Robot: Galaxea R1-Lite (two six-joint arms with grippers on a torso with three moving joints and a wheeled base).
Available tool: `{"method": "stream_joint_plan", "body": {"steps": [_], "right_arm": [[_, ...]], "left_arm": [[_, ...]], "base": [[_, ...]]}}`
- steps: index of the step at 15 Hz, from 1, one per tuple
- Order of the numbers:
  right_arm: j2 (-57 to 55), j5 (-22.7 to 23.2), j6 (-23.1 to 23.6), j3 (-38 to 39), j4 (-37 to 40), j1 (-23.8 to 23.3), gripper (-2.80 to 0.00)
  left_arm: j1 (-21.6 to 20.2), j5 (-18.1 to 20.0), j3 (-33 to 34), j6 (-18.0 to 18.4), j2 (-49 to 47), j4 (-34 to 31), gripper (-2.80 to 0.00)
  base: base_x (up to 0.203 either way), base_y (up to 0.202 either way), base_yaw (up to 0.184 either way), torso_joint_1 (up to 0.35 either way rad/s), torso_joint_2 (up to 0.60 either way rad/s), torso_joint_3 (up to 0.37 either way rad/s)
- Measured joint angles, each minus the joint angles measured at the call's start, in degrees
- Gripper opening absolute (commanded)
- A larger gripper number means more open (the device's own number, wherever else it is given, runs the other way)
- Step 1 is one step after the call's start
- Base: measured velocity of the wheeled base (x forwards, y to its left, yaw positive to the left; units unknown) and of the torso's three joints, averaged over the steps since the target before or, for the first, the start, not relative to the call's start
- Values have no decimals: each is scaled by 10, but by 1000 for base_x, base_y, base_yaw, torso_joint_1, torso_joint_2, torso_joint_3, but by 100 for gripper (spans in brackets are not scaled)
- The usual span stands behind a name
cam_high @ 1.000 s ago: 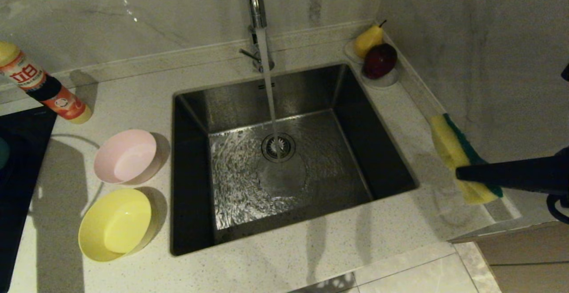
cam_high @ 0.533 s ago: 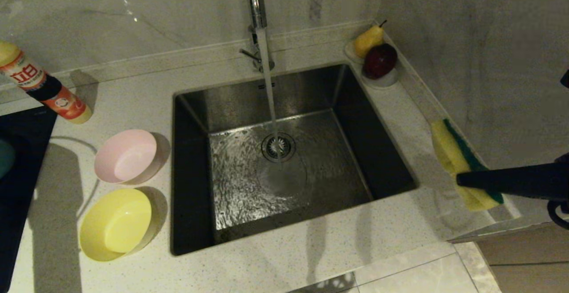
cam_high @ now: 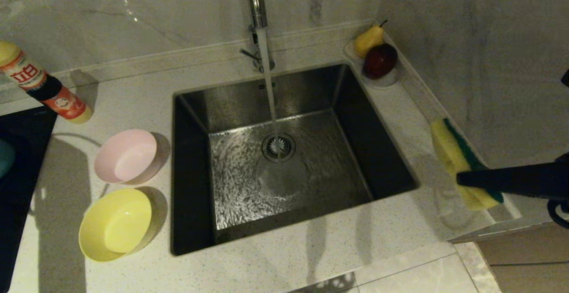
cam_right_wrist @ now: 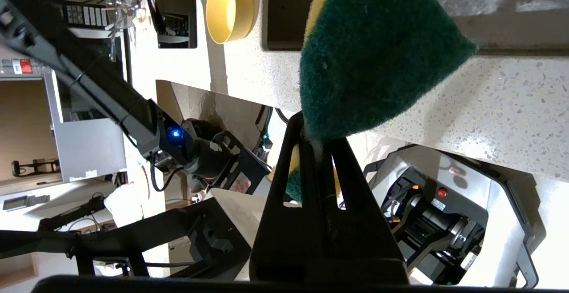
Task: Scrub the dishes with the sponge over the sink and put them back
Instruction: Place the bowl on the table
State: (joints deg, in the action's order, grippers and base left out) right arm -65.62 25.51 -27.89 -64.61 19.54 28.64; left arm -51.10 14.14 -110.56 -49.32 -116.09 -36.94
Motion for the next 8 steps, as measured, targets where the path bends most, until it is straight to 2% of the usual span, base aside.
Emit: {"method": "stream_joint_plan", "body": {"steps": [2, 3, 6, 8], "right_arm": [[0, 0, 0, 0, 0, 0, -280], [0, -1, 0, -1, 0, 0, -280], [1, -4, 1, -4, 0, -3, -280], [4, -5, 1, -2, 0, -4, -280]], "left_arm": [[0, 15, 1, 8, 46, -5, 0], [0, 19, 1, 16, 68, -6, -280], [2, 25, 4, 63, 141, -19, -280], [31, 38, 15, 130, 190, -66, -280]], "base": [[0, 0, 0, 0, 0, 0], [0, 0, 0, 0, 0, 0], [0, 0, 0, 0, 0, 0], [0, 0, 0, 0, 0, 0]]}}
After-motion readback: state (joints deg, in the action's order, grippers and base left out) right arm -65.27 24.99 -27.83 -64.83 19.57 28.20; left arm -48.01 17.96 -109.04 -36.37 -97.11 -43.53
